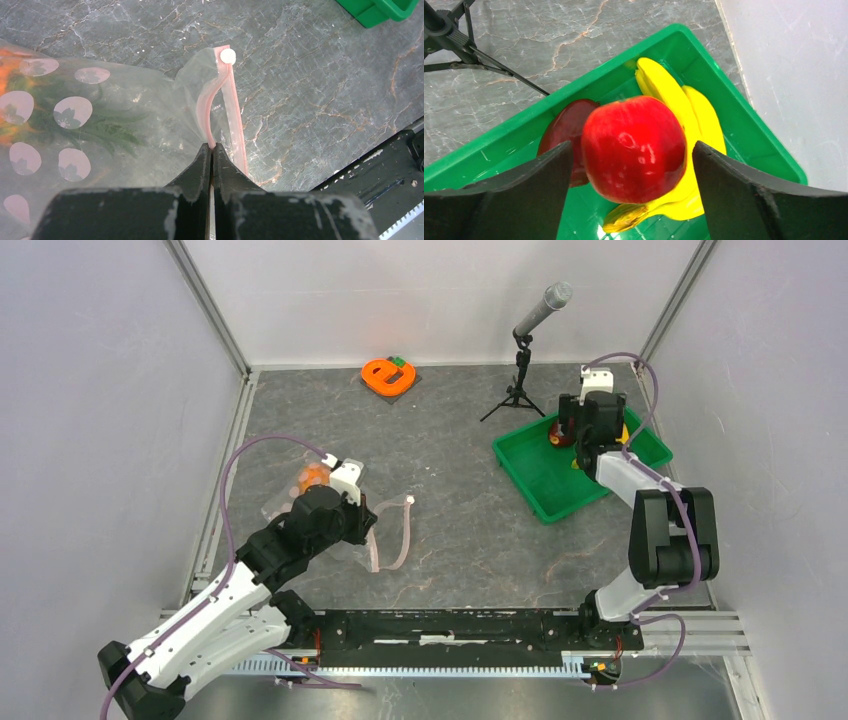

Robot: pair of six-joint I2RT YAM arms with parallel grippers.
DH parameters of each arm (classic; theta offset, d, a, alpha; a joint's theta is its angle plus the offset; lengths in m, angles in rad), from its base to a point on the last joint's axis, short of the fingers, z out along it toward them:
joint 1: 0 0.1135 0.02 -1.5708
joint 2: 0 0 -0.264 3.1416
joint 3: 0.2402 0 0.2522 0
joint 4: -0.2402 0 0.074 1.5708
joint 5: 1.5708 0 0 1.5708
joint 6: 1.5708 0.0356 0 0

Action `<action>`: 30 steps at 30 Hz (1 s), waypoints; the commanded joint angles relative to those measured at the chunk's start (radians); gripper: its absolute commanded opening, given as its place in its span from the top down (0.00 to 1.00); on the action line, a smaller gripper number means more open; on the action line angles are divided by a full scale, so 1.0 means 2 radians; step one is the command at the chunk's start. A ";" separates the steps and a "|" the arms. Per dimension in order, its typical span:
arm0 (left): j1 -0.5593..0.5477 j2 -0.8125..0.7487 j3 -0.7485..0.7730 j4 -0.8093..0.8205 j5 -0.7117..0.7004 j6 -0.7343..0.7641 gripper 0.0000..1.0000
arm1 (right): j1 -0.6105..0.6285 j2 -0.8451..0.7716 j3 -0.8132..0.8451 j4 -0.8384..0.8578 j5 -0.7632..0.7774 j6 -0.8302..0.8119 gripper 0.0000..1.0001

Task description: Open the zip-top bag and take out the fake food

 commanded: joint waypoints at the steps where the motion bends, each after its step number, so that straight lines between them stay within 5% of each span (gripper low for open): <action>1: -0.001 -0.002 0.009 0.020 0.008 0.031 0.98 | 0.000 -0.008 0.016 -0.006 0.010 0.011 0.02; 21: -0.001 0.002 0.008 0.021 0.011 0.029 0.98 | 0.011 -0.208 -0.114 -0.017 -0.102 0.077 0.02; 28: -0.001 0.005 0.006 0.027 0.017 0.025 0.98 | 0.012 -0.150 -0.095 -0.059 -0.336 0.092 0.18; 30: -0.001 0.008 0.006 0.030 0.023 0.023 0.98 | 0.030 -0.131 -0.092 -0.061 -0.374 0.108 0.13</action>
